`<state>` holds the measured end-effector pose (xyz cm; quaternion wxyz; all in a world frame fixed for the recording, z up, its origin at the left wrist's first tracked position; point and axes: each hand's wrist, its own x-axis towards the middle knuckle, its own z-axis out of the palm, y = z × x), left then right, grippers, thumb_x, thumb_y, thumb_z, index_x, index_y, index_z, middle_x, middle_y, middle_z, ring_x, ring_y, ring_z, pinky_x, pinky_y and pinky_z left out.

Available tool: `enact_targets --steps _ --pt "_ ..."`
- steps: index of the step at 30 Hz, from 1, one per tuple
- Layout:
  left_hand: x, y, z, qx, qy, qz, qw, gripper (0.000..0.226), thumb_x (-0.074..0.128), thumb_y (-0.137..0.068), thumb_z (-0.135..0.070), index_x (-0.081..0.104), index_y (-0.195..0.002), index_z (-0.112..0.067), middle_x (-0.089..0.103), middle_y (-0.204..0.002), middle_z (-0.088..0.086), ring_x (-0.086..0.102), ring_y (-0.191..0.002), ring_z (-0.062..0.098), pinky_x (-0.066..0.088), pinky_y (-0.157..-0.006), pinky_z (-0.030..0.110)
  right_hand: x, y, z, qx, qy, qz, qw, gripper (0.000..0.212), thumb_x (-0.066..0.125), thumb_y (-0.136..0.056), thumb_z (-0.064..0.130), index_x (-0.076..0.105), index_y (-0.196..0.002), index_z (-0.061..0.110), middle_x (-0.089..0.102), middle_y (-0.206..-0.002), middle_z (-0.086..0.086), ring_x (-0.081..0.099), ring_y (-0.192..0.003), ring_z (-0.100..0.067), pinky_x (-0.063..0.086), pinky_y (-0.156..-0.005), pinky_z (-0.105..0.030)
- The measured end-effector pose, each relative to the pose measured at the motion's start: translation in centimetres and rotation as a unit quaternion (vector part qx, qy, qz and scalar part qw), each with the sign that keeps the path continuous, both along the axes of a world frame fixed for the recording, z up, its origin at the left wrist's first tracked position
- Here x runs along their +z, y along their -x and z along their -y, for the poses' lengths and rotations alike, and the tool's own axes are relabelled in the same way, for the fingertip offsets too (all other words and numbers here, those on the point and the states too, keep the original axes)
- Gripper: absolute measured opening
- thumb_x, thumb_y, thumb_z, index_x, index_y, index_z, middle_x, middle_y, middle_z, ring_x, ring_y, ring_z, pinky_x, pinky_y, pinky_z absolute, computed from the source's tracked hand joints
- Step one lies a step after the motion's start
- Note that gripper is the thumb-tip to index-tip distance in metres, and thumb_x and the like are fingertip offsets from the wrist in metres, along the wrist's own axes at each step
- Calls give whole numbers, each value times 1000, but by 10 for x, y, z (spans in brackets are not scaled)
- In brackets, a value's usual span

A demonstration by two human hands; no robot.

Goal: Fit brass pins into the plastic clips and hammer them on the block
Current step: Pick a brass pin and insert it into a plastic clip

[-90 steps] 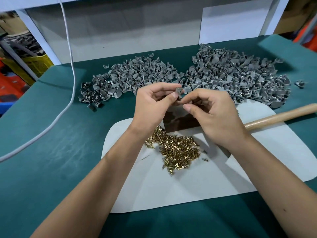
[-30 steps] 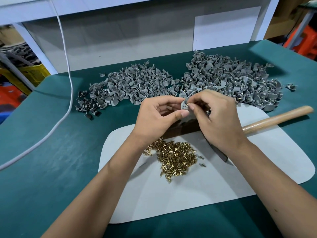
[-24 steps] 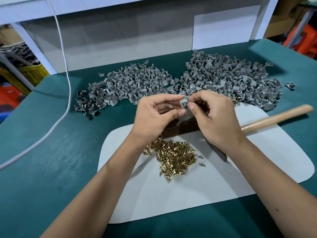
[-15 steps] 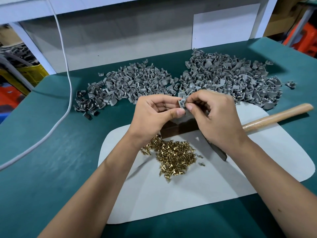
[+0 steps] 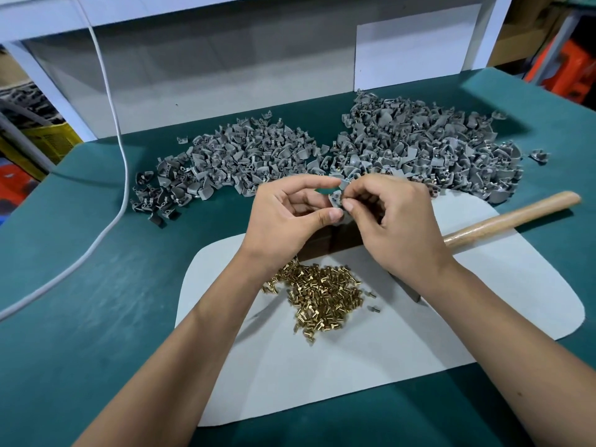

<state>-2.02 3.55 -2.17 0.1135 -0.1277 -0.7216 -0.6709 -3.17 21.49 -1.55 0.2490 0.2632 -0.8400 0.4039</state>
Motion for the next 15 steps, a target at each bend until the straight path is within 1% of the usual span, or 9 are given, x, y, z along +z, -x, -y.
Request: enact_targets --steps 1,2,4,7,9,11,13,14,15 --pt "0 0 0 8 14 -1 1000 33 81 -78 9 75 -108 -3 74 -81 12 72 -79 24 62 -85 41 2 0 0 5 -8 7 1000 4 73 -88 4 75 -90 6 72 -84 1 61 -76 -8 44 -75 -11" --pt "0 -1 0 18 30 -6 999 30 80 -79 8 76 -107 -3 75 -84 14 73 -81 24 62 -86 40 4 1 -1 12 -17 16 1000 5 73 -89 5 76 -91 8 73 -85 2 63 -78 -9 46 -76 -15" --pt "0 -1 0 46 71 -25 996 20 79 -83 4 77 -98 -9 77 -90 8 74 -88 19 60 -87 35 12 2 -7 35 -42 45 998 6 73 -91 10 78 -93 13 73 -85 6 64 -79 -6 47 -77 -17" --pt "-3 0 3 109 172 -51 978 12 82 -82 -5 80 -89 -15 77 -99 -3 69 -104 12 53 -100 37 29 11 -31 61 -113 121 984 6 73 -92 22 77 -88 26 69 -75 20 64 -74 3 42 -66 -6" --pt "-4 3 7 138 217 -38 966 8 84 -81 -10 81 -85 -16 76 -106 -6 63 -114 13 45 -107 40 40 21 -56 76 -194 178 962 10 77 -89 22 75 -82 30 69 -69 21 64 -71 8 46 -63 -6" --pt "-4 5 11 141 214 -6 967 9 85 -80 -12 81 -82 -19 75 -111 -6 62 -118 14 42 -110 43 44 26 -78 97 -279 240 925 13 82 -84 21 76 -83 33 71 -74 23 66 -74 7 50 -67 -11" --pt "-4 5 14 130 198 16 971 10 85 -80 -10 82 -82 -19 75 -113 -4 65 -115 10 45 -109 42 40 26 -88 110 -345 287 887 19 87 -77 28 75 -88 37 72 -82 20 65 -79 4 52 -71 -16" --pt "-4 5 14 121 188 30 974 9 85 -80 -9 82 -83 -18 75 -113 -3 66 -113 7 46 -109 41 35 26 -89 108 -358 296 879 23 89 -75 30 73 -89 39 71 -84 17 64 -79 2 52 -72 -20" --pt "-4 5 15 113 178 44 977 9 84 -80 -8 82 -84 -16 75 -114 -3 66 -112 6 48 -108 41 30 25 -89 103 -360 293 880 25 90 -73 30 72 -88 39 70 -84 15 62 -79 0 51 -71 -22"
